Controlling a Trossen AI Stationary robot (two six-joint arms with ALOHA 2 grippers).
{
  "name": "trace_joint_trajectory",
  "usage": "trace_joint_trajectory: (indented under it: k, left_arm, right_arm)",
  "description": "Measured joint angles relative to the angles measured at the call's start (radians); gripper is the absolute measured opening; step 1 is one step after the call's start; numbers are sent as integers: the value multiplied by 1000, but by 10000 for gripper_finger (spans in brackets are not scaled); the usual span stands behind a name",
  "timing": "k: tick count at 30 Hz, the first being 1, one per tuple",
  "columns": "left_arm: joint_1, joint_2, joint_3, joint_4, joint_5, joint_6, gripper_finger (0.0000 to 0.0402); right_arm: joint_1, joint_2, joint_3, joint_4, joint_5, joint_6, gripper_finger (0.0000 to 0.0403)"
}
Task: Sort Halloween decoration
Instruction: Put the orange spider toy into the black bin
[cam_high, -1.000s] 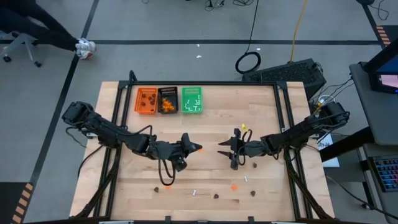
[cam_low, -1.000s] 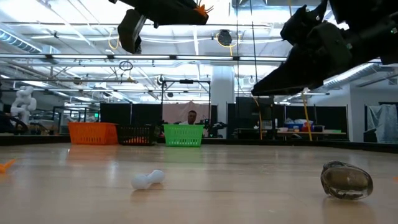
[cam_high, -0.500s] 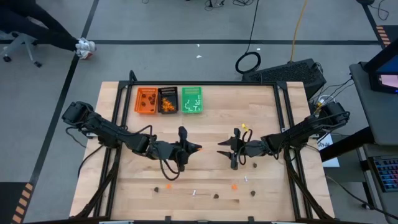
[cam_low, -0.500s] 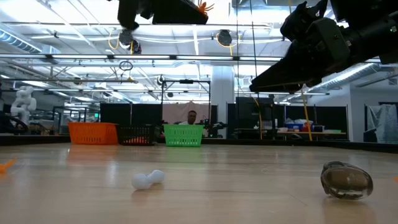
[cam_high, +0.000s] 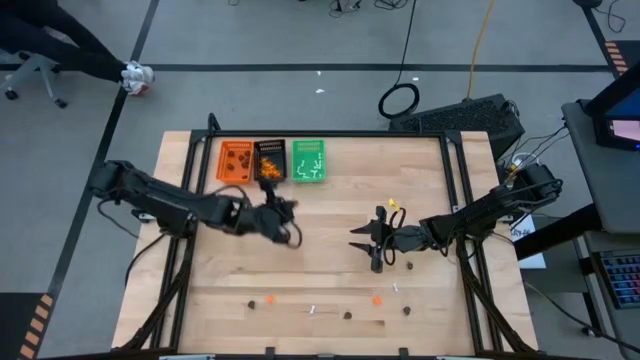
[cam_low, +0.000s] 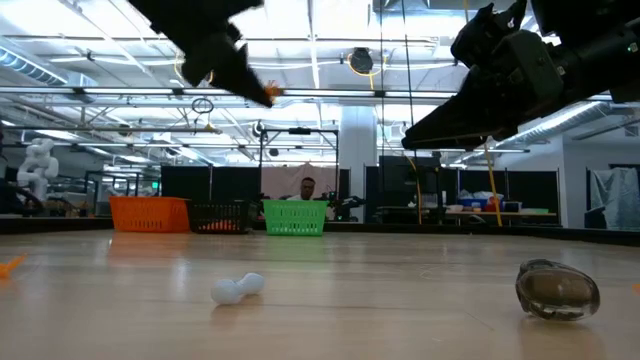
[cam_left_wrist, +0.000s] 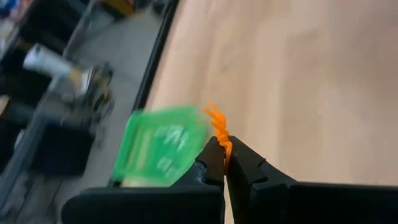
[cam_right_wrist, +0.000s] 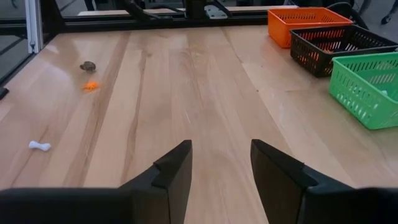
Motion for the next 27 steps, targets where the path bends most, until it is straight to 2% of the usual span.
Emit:
trace_joint_trajectory:
  k: [5,12,15,19,22,25,27]
  left_arm:
    - [188,-71,0,-160,34,-27,0]
    - [481,-72,-20,-113,134,-88,0]
    - [558,-50,-36,-124,207,-116,0]
    - [609,-17,-42,-112,245,-156,5]
    - [623,10,-43,-113,255,-158,33]
    - [629,28,-43,-113,252,-158,82]
    - [626,33,-43,-109,199,-160,120]
  right_arm:
    - [0,0,0,0,0,-19,148]
    - [0,0,0,-23,-1,-21,148]
    - [1,0,0,-49,-1,-1,148]
    - [13,0,0,-83,-1,17,148]
    - [19,0,0,-94,-1,29,148]
    - [22,0,0,-91,-1,36,148]
    - [26,0,0,-92,-1,53,148]
